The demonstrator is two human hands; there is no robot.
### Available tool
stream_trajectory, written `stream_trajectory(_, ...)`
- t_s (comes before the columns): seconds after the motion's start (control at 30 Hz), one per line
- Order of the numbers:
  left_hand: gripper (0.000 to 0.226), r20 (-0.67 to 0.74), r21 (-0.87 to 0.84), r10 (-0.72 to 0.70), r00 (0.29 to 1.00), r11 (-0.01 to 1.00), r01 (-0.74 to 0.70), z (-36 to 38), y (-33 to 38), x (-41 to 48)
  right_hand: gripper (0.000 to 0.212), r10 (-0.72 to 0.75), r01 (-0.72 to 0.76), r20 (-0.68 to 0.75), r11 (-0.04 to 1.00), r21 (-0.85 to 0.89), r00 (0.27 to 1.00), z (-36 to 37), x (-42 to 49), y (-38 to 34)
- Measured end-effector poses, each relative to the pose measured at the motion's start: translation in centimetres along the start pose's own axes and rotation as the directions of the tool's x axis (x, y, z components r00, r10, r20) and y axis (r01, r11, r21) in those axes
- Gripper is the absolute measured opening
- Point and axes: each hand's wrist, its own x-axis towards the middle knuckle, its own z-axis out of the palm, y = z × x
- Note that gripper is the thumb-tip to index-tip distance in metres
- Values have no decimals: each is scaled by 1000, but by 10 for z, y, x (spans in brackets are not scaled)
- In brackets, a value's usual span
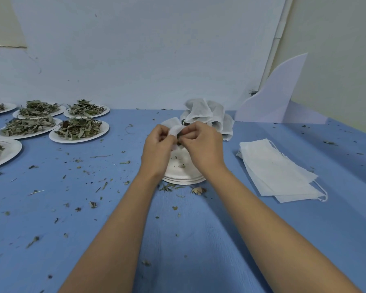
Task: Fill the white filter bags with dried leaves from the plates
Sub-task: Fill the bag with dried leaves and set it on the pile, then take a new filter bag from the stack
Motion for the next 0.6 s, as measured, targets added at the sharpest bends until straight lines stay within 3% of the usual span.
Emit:
stream_trajectory(0.1,23,99,41,38,994,998,-42,5,4,-2,28,-35,11,-128,984,-178,991,0,0,5)
stream_trajectory(0.2,22,114,78,28,993,996,-37,2,4,-2,30,-45,34,-146,997,-71,988,-2,6,8)
stream_trajectory(0.4,26,50,151,69,996,986,-76,-5,-1,2,14,119,-164,176,948,272,977,-9,6,5)
stream_trajectory(0.53,30,9,142,76,997,987,-77,-10,-3,4,19,251,-425,383,763,487,889,-13,9,0)
stream_trajectory(0.6,30,1,126,54,999,991,-54,-11,-2,4,22,284,-517,468,692,504,837,-16,9,1)
